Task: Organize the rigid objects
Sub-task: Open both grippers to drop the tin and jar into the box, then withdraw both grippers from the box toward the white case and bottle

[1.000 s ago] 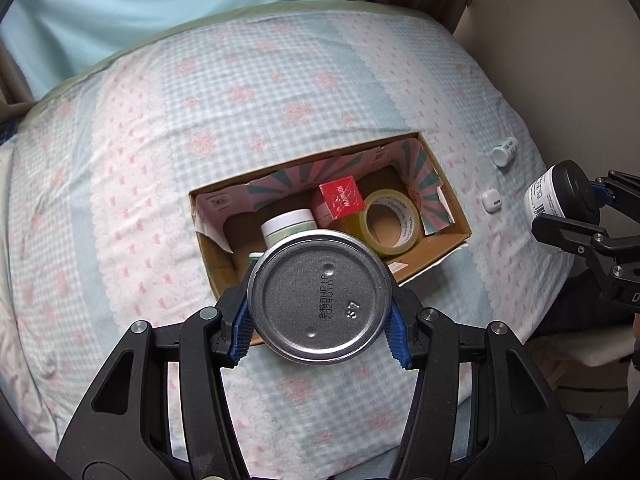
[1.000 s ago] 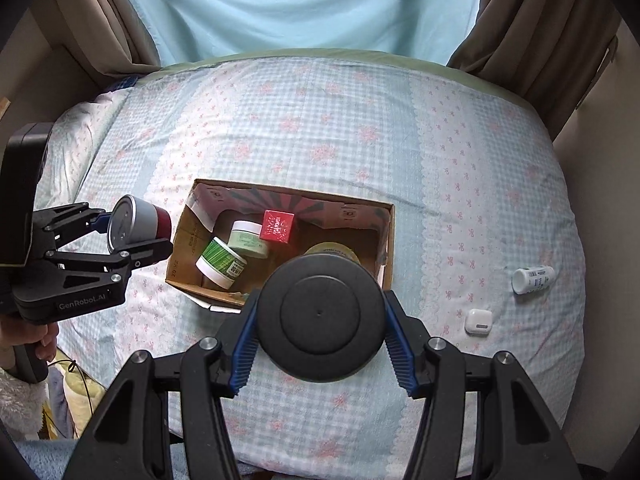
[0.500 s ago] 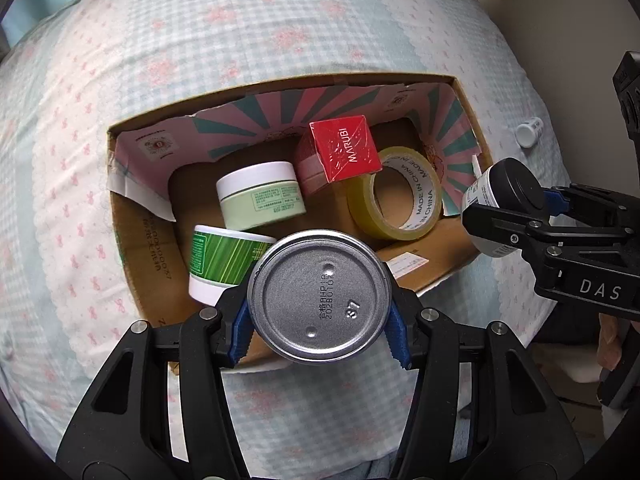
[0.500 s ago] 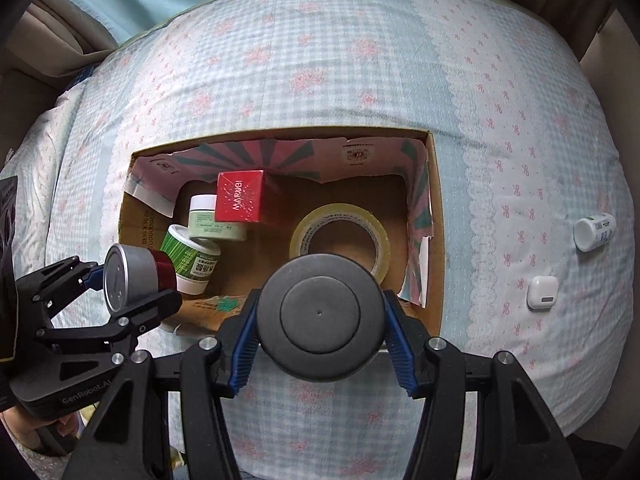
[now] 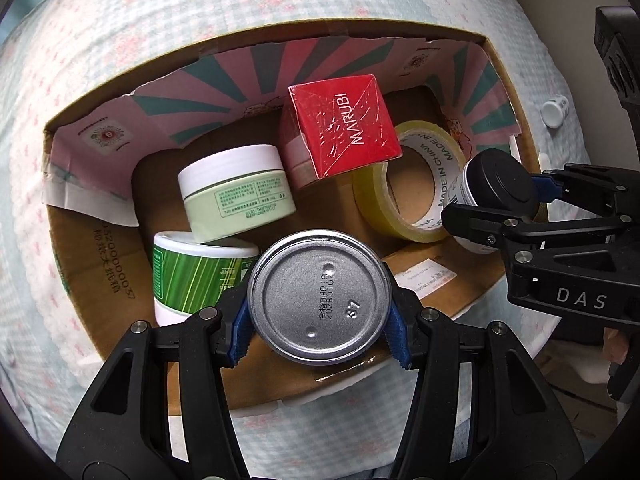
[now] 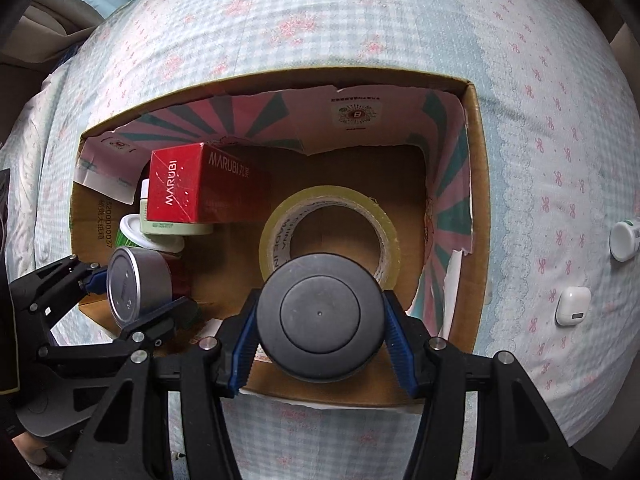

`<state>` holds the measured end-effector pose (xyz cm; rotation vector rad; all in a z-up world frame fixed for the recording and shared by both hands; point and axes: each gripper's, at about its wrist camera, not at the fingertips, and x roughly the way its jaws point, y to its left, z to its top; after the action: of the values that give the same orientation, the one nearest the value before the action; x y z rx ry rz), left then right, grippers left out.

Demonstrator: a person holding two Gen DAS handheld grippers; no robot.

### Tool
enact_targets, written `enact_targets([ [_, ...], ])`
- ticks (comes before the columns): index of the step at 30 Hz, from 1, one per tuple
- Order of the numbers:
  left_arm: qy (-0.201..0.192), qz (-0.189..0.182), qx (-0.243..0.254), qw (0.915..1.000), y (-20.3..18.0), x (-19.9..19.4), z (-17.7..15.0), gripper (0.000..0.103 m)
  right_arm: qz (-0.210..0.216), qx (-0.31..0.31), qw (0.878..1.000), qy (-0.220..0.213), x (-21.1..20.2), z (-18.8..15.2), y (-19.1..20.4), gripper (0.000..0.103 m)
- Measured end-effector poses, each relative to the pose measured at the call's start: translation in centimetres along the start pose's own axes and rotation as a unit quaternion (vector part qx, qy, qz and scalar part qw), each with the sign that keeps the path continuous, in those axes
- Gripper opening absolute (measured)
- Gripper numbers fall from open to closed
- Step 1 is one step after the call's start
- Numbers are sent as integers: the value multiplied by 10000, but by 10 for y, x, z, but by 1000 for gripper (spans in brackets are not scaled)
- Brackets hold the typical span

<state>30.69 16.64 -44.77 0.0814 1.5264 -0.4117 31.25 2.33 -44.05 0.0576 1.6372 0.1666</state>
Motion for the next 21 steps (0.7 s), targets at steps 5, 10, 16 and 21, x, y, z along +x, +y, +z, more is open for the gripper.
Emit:
enact_targets([
  [5, -216, -107, 64, 9997, -3, -16, 0, 103, 136, -16, 9999, 29, -2, 2, -2, 67],
  [10, -265, -96, 34, 9996, 1, -29, -1, 103, 95, -50, 9997, -202, -15, 2, -7, 103],
  [16, -394, -72, -141, 9991, 9, -44, -8, 103, 119, -9, 9996, -270, -24, -10, -14, 103],
  [21, -547, -4, -214, 9983, 18, -67, -19, 103, 131, -32, 9992, -381, -36, -19, -8, 103],
])
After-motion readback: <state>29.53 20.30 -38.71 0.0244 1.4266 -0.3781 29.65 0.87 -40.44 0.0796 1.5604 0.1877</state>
